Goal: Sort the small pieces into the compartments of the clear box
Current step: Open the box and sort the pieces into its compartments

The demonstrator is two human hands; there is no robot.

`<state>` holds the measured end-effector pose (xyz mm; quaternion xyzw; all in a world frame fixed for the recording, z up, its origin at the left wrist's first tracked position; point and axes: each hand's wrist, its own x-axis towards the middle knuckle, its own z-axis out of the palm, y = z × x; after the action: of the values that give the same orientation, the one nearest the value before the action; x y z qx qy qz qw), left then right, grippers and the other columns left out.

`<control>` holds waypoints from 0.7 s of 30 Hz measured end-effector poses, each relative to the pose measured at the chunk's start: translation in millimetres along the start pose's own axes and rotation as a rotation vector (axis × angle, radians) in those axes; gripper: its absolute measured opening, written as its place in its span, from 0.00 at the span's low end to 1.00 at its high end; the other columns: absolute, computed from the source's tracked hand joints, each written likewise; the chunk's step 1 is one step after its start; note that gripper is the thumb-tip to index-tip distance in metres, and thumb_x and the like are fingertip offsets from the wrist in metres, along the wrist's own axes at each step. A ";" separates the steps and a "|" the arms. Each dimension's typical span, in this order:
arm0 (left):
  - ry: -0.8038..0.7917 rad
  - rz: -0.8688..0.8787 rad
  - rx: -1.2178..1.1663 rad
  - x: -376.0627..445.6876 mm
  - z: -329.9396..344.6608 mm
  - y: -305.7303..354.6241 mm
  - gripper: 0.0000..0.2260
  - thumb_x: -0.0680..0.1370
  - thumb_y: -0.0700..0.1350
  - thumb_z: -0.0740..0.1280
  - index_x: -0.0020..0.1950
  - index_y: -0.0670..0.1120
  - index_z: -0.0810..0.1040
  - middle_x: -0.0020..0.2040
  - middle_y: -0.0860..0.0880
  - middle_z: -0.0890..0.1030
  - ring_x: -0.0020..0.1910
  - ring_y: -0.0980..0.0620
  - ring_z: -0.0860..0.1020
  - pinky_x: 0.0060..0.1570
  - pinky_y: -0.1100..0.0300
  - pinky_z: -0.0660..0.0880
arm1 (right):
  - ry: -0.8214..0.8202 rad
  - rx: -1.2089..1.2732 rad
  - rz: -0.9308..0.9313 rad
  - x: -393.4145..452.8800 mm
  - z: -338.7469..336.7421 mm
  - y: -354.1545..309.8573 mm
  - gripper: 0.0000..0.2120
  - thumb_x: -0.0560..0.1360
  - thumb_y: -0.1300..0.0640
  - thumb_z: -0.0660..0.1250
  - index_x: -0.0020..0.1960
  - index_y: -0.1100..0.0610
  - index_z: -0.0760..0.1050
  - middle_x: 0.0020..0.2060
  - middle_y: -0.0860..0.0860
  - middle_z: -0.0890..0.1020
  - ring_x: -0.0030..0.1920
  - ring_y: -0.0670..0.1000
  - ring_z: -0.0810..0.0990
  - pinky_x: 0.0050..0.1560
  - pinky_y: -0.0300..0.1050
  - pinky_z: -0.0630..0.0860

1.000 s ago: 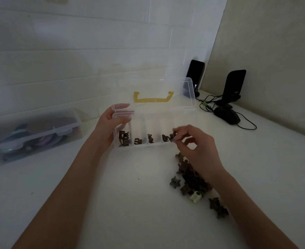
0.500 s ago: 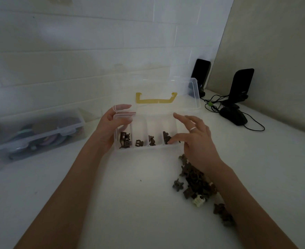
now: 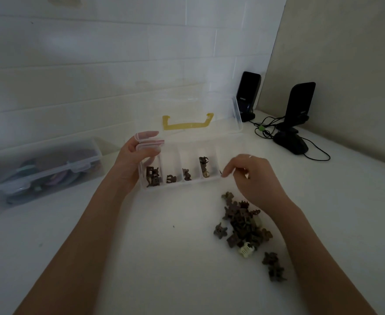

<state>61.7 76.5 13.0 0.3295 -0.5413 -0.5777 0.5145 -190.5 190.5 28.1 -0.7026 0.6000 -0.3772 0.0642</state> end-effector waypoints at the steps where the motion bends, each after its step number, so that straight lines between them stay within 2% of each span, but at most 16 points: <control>1: 0.001 0.001 -0.002 0.3 0.0 -0.1 0.17 0.64 0.39 0.71 0.49 0.55 0.81 0.44 0.56 0.84 0.45 0.59 0.80 0.50 0.61 0.72 | -0.050 0.010 0.014 -1.2 -3.7 0.1 0.17 0.71 0.69 0.60 0.37 0.50 0.80 0.38 0.44 0.81 0.36 0.39 0.75 0.37 0.34 0.68; 3: 0.006 -0.002 -0.004 0.6 0.3 -0.5 0.16 0.64 0.39 0.71 0.49 0.55 0.81 0.44 0.56 0.84 0.45 0.59 0.79 0.50 0.61 0.72 | -0.184 0.032 0.038 -4.0 -9.2 -0.1 0.14 0.71 0.64 0.63 0.38 0.48 0.81 0.37 0.45 0.82 0.34 0.42 0.75 0.33 0.31 0.68; 5: 0.009 -0.004 -0.009 0.8 0.5 -0.5 0.16 0.64 0.39 0.71 0.49 0.54 0.81 0.44 0.56 0.84 0.46 0.59 0.79 0.50 0.61 0.72 | -0.330 0.065 0.069 -6.4 -13.5 -1.3 0.13 0.71 0.62 0.64 0.41 0.46 0.83 0.38 0.45 0.83 0.35 0.43 0.77 0.34 0.32 0.70; 9: 0.020 -0.011 -0.019 1.1 0.9 -0.8 0.17 0.64 0.39 0.71 0.49 0.54 0.81 0.44 0.56 0.83 0.47 0.57 0.78 0.51 0.60 0.72 | -0.521 0.056 0.105 -8.6 -22.2 -6.1 0.13 0.70 0.58 0.66 0.45 0.42 0.83 0.44 0.41 0.82 0.43 0.40 0.78 0.47 0.35 0.73; 12: 0.029 -0.019 -0.024 2.2 1.4 -0.7 0.17 0.64 0.40 0.71 0.50 0.54 0.80 0.44 0.57 0.83 0.47 0.57 0.78 0.50 0.60 0.72 | -0.671 0.019 0.114 -10.4 -26.9 -9.8 0.09 0.70 0.51 0.70 0.48 0.39 0.81 0.46 0.41 0.80 0.47 0.39 0.77 0.50 0.36 0.72; 16: 0.032 -0.030 -0.025 3.2 2.7 -0.3 0.18 0.63 0.40 0.71 0.51 0.53 0.80 0.46 0.55 0.82 0.48 0.56 0.78 0.49 0.61 0.72 | -0.702 -0.060 0.071 -13.4 -23.2 -13.9 0.12 0.70 0.49 0.72 0.53 0.40 0.78 0.46 0.41 0.78 0.50 0.39 0.73 0.52 0.34 0.71; 21: 0.032 -0.029 -0.028 3.0 2.8 -0.4 0.17 0.64 0.40 0.71 0.52 0.52 0.80 0.46 0.55 0.82 0.47 0.57 0.78 0.48 0.62 0.72 | -0.696 -0.062 0.008 -13.5 -16.1 -15.1 0.11 0.72 0.55 0.71 0.53 0.44 0.78 0.43 0.44 0.80 0.46 0.40 0.73 0.45 0.29 0.69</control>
<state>58.2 74.5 13.7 0.3393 -0.5199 -0.5874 0.5192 -188.2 212.5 41.6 -0.7884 0.5559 -0.0962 0.2452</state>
